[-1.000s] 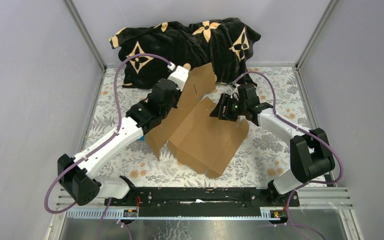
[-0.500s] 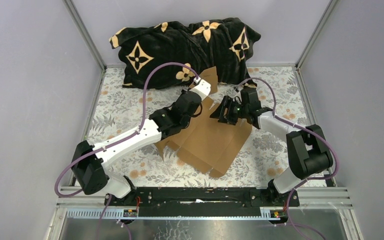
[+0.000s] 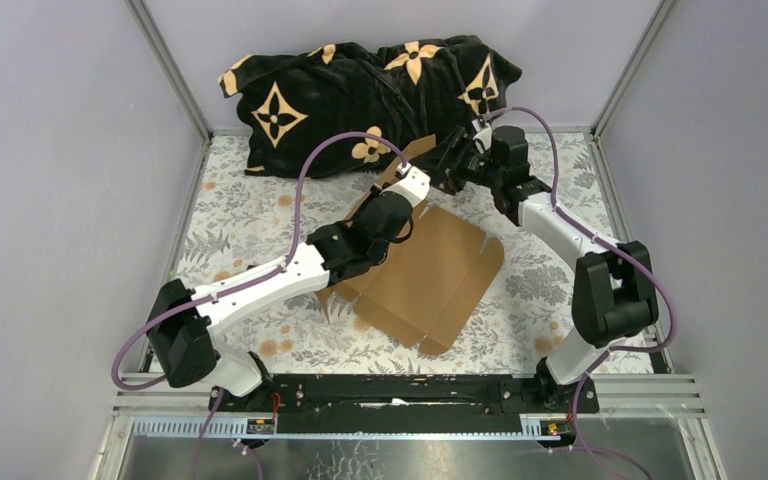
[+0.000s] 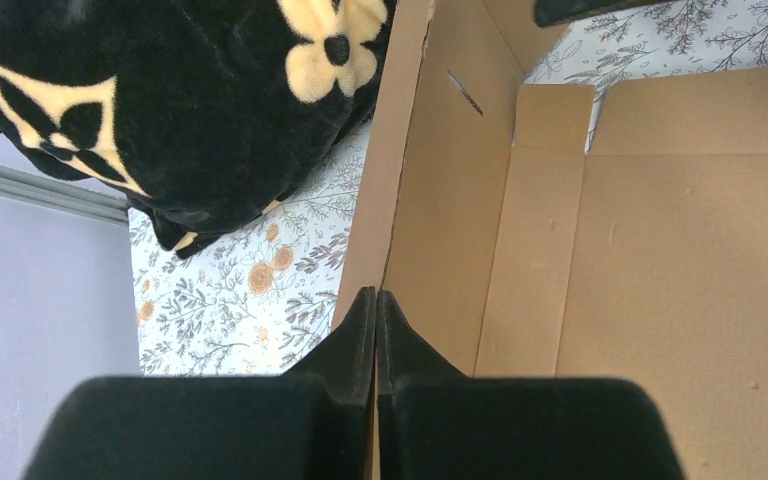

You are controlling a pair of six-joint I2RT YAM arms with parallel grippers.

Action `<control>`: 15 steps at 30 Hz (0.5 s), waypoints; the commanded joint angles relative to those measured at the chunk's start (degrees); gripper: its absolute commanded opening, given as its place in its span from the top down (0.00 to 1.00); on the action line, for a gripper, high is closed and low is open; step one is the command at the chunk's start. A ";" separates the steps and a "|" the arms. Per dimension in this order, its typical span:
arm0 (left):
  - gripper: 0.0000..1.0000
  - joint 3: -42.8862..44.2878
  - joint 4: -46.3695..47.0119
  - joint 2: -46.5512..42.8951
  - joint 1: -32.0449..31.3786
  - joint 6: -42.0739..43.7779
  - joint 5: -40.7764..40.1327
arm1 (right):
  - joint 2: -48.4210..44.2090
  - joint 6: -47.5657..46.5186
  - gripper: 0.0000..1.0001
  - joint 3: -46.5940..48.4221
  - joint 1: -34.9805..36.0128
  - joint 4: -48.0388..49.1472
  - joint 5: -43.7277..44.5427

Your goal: Fold the paper box

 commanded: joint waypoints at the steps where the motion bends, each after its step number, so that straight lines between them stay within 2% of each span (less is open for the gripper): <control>1: 1.00 -0.48 3.96 0.12 -0.89 0.27 -1.81 | 2.82 5.26 0.33 5.88 0.02 0.77 -1.14; 7: 1.00 -0.17 4.00 0.43 -1.42 0.28 -1.89 | 5.14 2.92 0.34 10.99 1.06 -5.52 -0.32; 15: 1.00 -0.18 3.92 0.65 -2.34 0.00 -2.33 | 7.18 2.15 0.35 12.72 3.98 -7.80 0.65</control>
